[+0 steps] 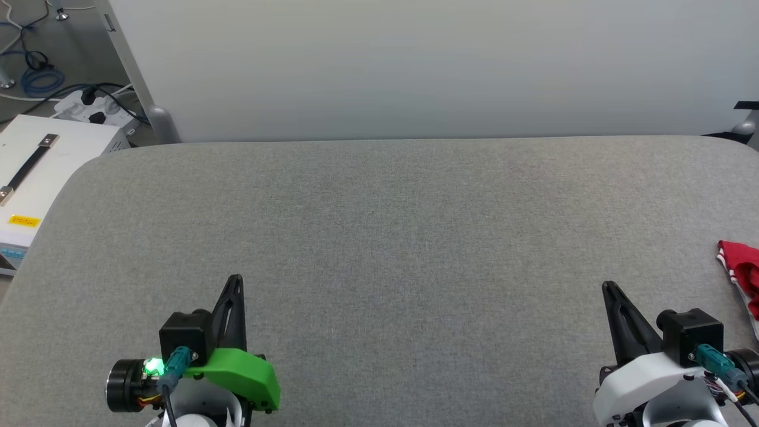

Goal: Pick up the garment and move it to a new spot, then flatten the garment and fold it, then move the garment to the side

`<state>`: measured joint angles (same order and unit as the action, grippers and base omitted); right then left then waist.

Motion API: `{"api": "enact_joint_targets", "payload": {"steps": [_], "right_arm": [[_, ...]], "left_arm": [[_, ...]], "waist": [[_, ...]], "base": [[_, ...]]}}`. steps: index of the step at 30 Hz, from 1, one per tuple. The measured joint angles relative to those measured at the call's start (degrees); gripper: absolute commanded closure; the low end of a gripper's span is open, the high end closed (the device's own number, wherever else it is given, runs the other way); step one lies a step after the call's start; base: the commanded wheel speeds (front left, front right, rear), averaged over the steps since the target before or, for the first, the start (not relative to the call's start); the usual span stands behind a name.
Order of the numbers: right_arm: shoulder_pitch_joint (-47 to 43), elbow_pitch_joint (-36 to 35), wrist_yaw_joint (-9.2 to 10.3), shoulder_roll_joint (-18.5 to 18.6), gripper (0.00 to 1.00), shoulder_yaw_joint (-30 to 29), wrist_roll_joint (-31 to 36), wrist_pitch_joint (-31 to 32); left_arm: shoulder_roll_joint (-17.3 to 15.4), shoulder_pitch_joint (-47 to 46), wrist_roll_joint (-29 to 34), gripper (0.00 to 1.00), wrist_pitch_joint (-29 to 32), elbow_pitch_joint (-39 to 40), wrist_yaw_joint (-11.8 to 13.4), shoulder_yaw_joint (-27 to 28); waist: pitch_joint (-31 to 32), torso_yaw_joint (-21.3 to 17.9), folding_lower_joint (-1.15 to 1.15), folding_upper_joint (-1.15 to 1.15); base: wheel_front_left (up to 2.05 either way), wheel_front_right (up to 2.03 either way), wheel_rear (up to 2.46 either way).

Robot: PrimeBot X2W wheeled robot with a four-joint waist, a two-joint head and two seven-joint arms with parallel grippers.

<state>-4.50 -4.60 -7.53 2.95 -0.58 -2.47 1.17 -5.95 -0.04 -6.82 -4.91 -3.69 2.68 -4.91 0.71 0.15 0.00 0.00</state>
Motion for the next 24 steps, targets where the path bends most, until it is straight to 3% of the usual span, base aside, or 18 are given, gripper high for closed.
{"api": "enact_joint_targets", "payload": {"steps": [24], "right_arm": [[1.92, 2.56, -0.01, -0.08, 1.00, 0.32, 1.09, -0.44]], "left_arm": [[1.52, 0.00, 3.77, 1.00, 2.87, 2.04, -1.45, 2.78]], "waist": [[-0.42, -0.09, 0.00, 0.00]], "base": [[0.00, 0.00, 0.00]]}}
